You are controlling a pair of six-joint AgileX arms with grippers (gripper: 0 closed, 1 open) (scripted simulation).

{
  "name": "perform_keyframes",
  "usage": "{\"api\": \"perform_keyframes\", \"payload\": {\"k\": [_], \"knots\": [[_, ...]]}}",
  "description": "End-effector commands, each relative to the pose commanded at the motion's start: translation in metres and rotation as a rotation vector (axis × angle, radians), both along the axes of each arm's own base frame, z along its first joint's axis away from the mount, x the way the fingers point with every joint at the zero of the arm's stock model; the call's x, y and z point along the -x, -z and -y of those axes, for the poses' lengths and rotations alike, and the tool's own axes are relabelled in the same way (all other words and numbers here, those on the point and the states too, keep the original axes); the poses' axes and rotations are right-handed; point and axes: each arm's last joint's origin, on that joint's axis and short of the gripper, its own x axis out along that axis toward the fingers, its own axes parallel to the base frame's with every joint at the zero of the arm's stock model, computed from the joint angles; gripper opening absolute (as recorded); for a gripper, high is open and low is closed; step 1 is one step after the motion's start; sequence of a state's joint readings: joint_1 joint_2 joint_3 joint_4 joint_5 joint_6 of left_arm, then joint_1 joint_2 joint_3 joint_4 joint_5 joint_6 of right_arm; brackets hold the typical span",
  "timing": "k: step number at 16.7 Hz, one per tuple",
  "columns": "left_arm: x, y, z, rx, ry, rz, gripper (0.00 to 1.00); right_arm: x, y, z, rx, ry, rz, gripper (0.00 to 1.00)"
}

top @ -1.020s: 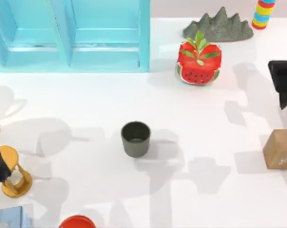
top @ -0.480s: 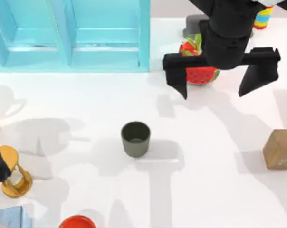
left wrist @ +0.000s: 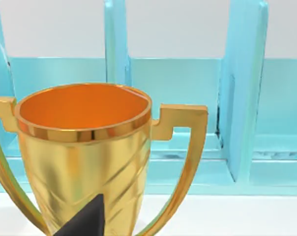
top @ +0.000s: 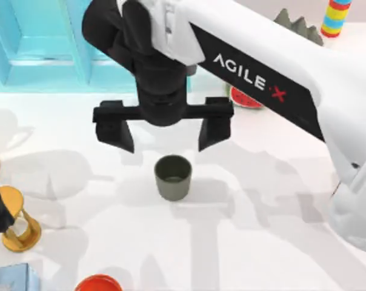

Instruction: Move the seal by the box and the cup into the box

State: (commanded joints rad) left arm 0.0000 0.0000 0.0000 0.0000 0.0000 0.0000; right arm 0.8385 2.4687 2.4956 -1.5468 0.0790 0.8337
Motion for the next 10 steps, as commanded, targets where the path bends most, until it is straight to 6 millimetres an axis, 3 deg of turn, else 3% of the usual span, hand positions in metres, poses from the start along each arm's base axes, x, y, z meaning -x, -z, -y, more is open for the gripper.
{"api": "perform_keyframes", "payload": {"k": [3, 10], "knots": [[0.0, 0.0, 0.0, 0.0, 0.0, 0.0, 1.0, -0.0018, 0.0122, -0.0146, -0.009, 0.021, 0.009, 1.0], [0.0, 0.0, 0.0, 0.0, 0.0, 0.0, 1.0, -0.0046, 0.0149, -0.0149, -0.012, 0.028, 0.011, 1.0]]}}
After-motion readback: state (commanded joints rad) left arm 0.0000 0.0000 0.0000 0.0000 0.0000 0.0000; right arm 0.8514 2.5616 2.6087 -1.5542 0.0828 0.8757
